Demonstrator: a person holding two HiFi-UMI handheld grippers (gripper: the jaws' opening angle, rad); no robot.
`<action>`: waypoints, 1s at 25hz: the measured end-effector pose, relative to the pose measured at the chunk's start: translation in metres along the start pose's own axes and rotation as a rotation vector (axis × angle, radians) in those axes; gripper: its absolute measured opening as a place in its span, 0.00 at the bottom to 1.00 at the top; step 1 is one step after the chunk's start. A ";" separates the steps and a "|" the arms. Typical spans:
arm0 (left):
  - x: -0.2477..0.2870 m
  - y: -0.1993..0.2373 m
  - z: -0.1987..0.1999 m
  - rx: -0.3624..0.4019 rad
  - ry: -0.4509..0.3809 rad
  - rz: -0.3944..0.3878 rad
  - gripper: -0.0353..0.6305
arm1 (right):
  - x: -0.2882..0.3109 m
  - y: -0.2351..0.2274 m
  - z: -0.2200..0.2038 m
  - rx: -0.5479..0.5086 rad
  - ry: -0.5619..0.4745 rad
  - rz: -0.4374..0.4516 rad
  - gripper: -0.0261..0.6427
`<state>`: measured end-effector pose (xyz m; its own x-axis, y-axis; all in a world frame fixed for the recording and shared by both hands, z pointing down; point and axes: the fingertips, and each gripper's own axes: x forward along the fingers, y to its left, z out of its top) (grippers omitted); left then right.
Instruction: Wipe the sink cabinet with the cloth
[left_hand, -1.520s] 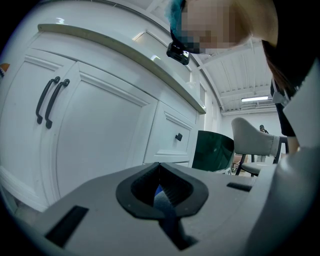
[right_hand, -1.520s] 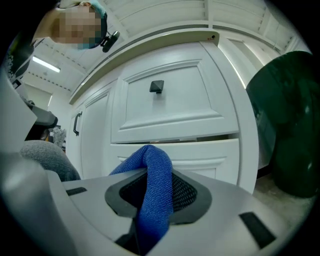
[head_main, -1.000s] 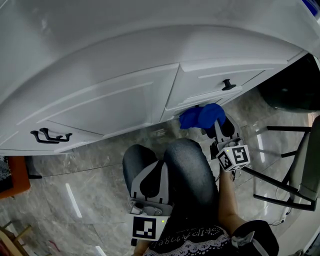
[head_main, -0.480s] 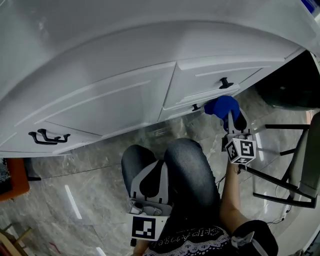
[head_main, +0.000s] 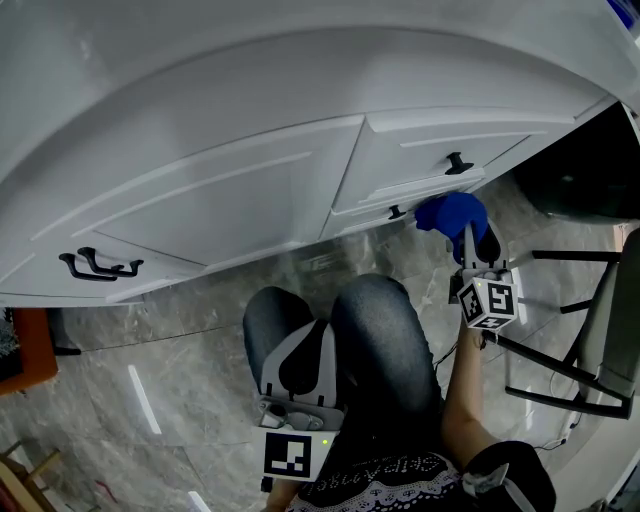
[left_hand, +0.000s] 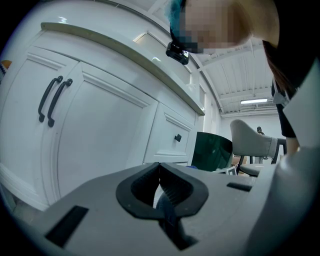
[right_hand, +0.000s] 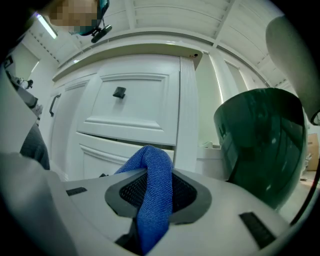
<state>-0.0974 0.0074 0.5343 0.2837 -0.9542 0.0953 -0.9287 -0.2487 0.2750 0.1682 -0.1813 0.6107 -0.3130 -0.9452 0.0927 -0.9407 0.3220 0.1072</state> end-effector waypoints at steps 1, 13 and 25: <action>0.000 0.001 0.000 -0.002 -0.001 0.003 0.06 | -0.004 0.005 0.000 0.017 -0.011 0.026 0.21; -0.001 0.002 -0.002 0.006 0.005 0.017 0.06 | -0.013 0.143 -0.040 0.117 0.028 0.400 0.21; -0.006 0.004 0.006 0.013 -0.015 0.031 0.06 | 0.027 0.247 -0.077 0.023 0.089 0.682 0.21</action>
<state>-0.1037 0.0113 0.5293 0.2515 -0.9637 0.0896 -0.9400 -0.2212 0.2597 -0.0620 -0.1229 0.7161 -0.8250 -0.5235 0.2130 -0.5402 0.8412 -0.0250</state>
